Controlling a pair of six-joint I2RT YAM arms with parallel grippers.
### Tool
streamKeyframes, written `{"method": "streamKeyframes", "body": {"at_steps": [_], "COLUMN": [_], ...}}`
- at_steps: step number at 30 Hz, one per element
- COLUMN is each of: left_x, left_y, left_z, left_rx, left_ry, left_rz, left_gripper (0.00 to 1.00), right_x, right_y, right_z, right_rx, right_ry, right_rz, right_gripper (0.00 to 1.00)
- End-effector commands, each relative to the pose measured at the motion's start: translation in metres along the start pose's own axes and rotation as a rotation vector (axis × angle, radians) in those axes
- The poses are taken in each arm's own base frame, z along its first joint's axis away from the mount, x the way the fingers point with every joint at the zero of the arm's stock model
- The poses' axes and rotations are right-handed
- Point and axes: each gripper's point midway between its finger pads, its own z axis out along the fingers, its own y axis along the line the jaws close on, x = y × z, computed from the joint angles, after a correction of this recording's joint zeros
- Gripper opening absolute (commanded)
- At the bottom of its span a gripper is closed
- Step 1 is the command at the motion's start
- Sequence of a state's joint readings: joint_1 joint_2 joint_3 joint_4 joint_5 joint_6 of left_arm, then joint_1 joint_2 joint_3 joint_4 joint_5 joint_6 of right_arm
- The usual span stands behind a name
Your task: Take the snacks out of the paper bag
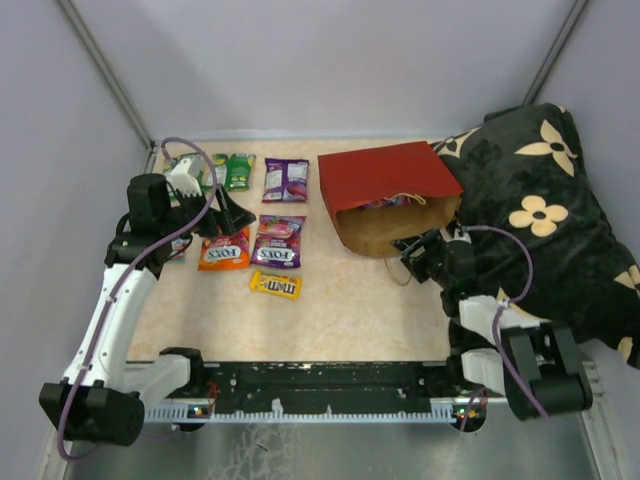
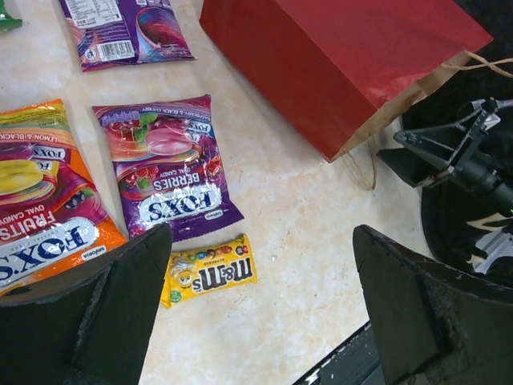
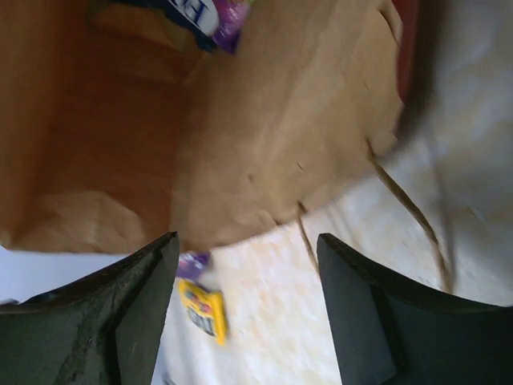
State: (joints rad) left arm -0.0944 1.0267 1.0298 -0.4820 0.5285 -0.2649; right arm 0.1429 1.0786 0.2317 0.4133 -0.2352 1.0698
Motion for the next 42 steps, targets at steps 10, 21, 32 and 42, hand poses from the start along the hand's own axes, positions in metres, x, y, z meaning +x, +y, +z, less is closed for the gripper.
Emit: {"method": "streamKeyframes", "body": {"at_steps": [10, 21, 32, 42], "left_x": [-0.010, -0.012, -0.010, -0.009], "left_y": [-0.005, -0.011, -0.005, -0.001], "left_z": [-0.003, -0.008, -0.009, -0.008], "left_rx": [0.021, 0.038, 0.005, -0.015], "left_ry": [-0.036, -0.036, -0.024, -0.013], "left_rz": [0.032, 0.041, 0.067, 0.073], "left_gripper": [1.00, 1.00, 1.00, 1.00], "right_x": [-0.078, -0.064, -0.071, -0.079], "right_y": [0.065, 0.021, -0.026, 0.002], "right_z": [0.065, 0.165, 0.206, 0.221], "right_rx": [-0.161, -0.051, 0.174, 0.076], "right_ry": [-0.323, -0.334, -0.409, -0.390], "right_rz": [0.311, 0.529, 0.460, 0.361], "right_gripper": [0.64, 0.61, 0.55, 0.18]}}
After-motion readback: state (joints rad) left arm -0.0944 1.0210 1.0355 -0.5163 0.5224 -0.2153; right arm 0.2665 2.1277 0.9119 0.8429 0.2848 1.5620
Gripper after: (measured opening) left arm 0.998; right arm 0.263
